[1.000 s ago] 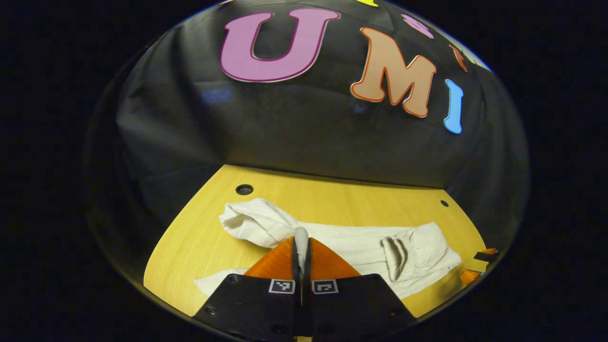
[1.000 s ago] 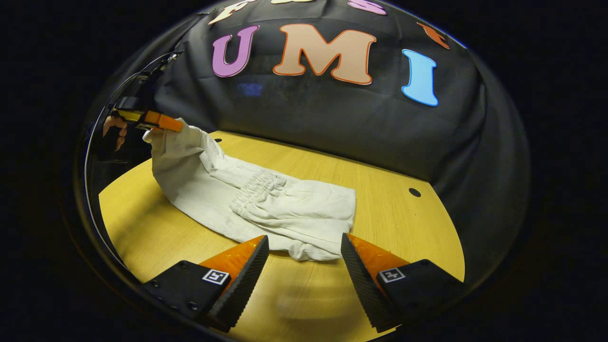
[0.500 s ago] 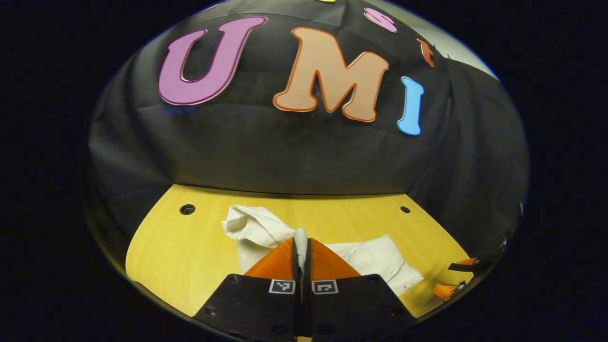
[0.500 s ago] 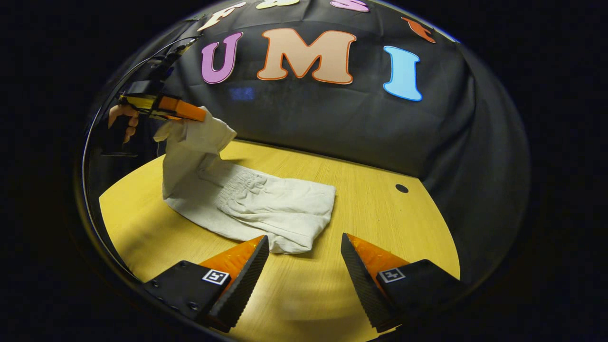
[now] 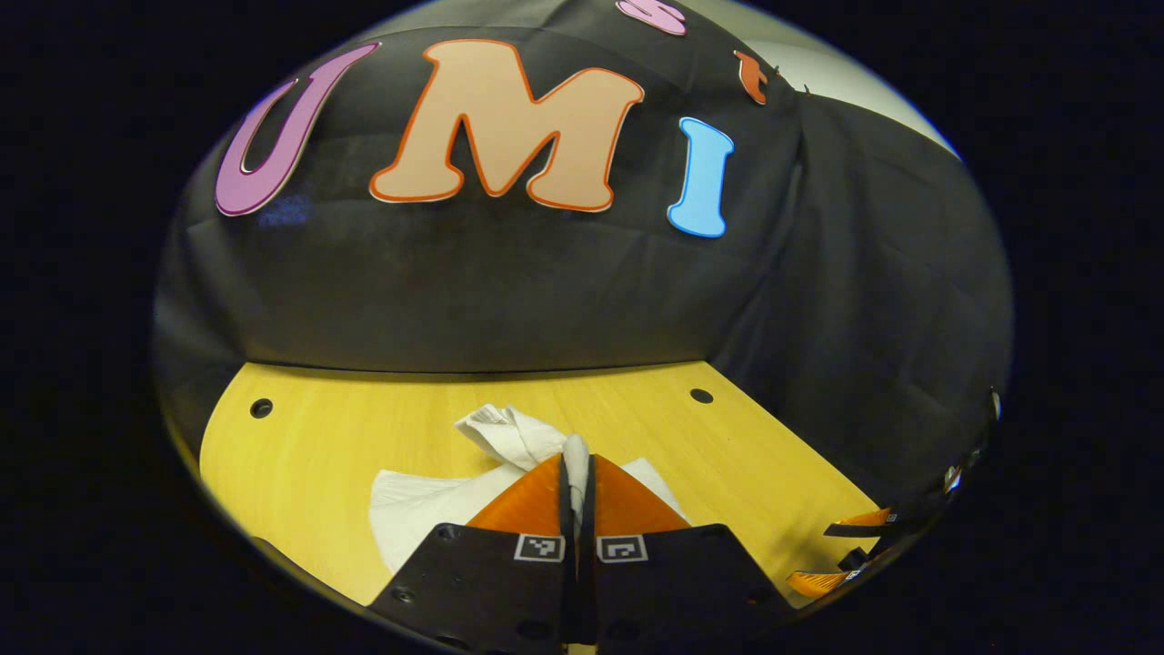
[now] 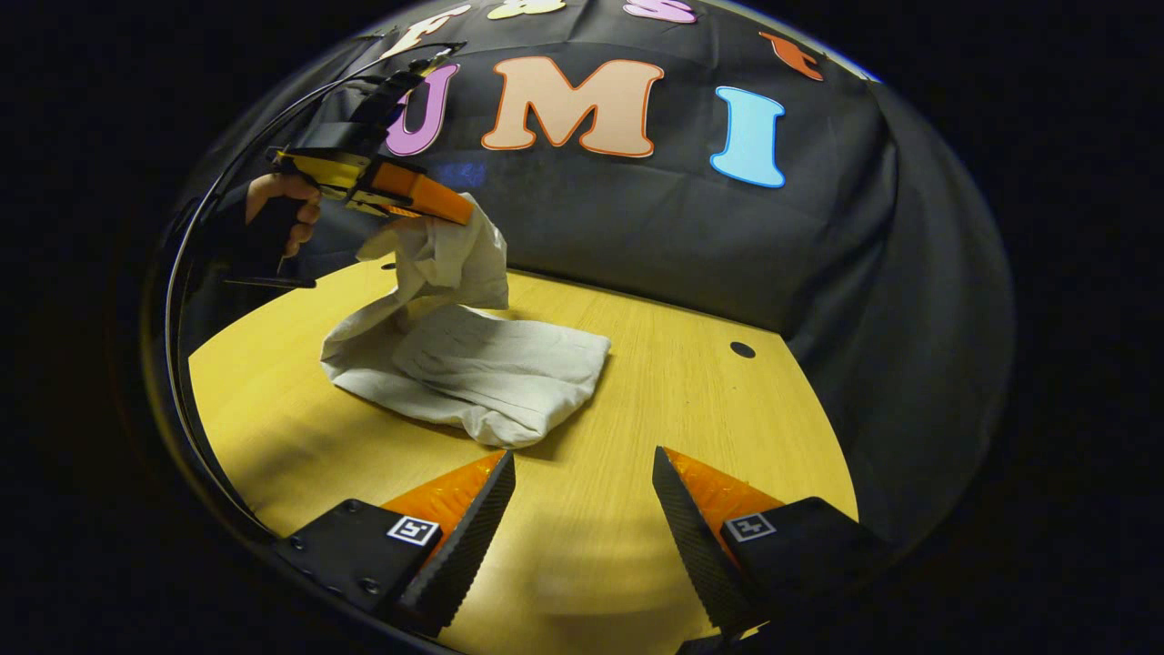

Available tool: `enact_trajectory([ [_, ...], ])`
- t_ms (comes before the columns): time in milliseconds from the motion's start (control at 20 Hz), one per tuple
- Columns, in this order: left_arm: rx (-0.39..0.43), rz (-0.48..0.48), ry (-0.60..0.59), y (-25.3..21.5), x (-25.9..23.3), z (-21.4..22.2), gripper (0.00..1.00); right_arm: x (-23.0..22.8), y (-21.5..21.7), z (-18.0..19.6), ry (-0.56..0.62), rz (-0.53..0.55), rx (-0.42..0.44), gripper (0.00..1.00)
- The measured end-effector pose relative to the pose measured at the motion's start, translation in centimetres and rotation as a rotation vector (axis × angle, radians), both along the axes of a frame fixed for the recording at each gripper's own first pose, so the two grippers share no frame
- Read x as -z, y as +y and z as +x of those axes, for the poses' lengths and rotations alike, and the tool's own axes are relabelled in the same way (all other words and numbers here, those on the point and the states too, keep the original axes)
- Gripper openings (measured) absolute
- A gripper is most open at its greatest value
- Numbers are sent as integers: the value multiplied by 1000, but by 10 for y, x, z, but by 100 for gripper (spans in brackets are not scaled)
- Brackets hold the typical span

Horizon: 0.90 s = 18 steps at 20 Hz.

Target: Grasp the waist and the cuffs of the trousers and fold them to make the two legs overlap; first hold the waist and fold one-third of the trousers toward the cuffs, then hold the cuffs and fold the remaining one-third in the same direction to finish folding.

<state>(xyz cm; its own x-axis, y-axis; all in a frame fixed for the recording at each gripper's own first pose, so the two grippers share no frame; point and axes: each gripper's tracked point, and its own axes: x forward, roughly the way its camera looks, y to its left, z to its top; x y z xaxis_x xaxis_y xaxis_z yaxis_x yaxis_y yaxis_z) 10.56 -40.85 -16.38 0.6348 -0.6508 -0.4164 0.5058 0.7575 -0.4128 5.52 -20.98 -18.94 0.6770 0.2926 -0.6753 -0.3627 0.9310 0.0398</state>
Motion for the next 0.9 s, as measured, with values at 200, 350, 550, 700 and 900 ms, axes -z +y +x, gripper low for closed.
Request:
enact_trajectory([
  [200,34,2,37,-43,24,-15,0,-2,-24,0,-8,1,14,98],
  [350,52,45,84,-60,47,-37,0,-1,-38,-1,-9,7,8,98],
  [550,97,64,84,-69,59,-62,9,-7,-44,3,-21,19,-13,98],
  [700,70,43,21,-56,39,-72,75,-19,-35,13,-45,47,-23,98],
  [900,-55,88,-68,6,12,-59,95,-41,-9,28,-86,104,-19,99],
])
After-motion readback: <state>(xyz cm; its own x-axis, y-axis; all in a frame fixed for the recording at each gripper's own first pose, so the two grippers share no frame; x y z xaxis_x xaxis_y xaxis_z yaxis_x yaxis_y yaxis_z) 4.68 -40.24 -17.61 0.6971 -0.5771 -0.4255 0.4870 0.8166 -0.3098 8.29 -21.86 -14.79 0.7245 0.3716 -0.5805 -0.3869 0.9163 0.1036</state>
